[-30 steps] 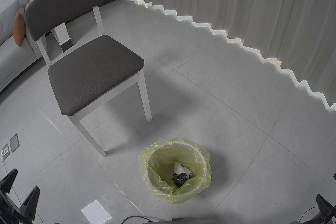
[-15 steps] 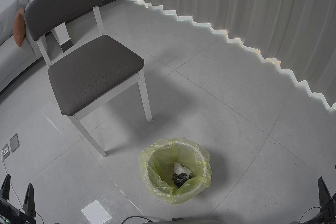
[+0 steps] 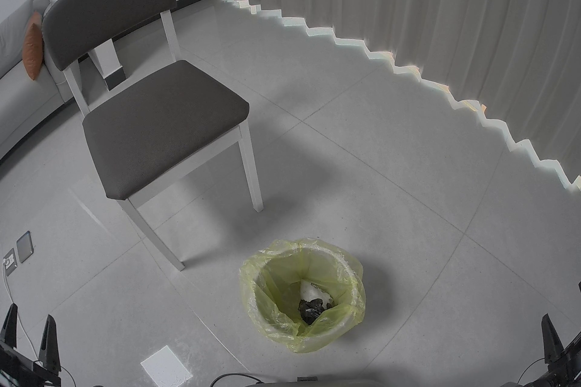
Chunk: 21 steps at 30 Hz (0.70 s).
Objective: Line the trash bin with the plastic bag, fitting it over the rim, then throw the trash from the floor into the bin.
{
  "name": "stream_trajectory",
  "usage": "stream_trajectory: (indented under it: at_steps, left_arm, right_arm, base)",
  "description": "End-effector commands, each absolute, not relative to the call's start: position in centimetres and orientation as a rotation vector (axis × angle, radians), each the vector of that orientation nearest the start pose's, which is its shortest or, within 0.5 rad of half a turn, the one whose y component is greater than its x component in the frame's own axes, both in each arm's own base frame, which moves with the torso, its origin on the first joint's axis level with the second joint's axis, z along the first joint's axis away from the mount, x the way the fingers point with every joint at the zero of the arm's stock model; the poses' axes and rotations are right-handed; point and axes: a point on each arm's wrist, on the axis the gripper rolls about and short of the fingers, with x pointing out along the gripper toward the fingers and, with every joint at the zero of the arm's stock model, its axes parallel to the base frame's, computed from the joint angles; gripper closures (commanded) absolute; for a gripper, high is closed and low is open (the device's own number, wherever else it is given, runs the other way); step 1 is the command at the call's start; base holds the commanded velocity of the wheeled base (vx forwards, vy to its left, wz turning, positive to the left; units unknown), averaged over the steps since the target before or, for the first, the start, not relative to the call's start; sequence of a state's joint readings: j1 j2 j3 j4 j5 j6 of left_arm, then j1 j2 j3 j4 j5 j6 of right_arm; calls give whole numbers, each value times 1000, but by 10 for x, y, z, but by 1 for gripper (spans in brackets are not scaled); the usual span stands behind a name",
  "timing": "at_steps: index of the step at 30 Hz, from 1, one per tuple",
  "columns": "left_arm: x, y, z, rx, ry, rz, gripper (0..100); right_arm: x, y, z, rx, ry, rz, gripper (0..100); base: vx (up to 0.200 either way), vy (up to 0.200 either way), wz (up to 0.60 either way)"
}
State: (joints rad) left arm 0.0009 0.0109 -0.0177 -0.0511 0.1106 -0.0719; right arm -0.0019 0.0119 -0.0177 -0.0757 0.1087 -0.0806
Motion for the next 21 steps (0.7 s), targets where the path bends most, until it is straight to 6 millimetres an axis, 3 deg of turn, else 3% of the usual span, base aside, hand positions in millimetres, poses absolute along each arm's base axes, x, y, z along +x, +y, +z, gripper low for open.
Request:
stream_trajectory:
  at_steps: [1, 10, 14, 17, 21]
  left_arm:
    - [-23, 4, 81, -83, -65, 168, 0]
    - [-23, 4, 82, -132, -70, 159, 0]
    - [-23, 2, 81, -51, -51, 69, 0]
    - [-23, -1, 75, 6, 9, -26, 0]
    - [-23, -1, 75, 17, 6, -25, 0]
  right_arm:
    - [-23, 1, 84, -74, -82, 48, 0]
    - [-23, 1, 83, -101, -70, 26, 0]
    - [-23, 3, 82, -117, -70, 104, 0]
    - [-23, 2, 80, -95, -51, 68, 0]
    - [-23, 1, 80, -87, -45, 18, 0]
  base:
    - [0, 0, 0]
    - [0, 0, 0]
    - [0, 0, 0]
    - [0, 0, 0]
    - [0, 0, 0]
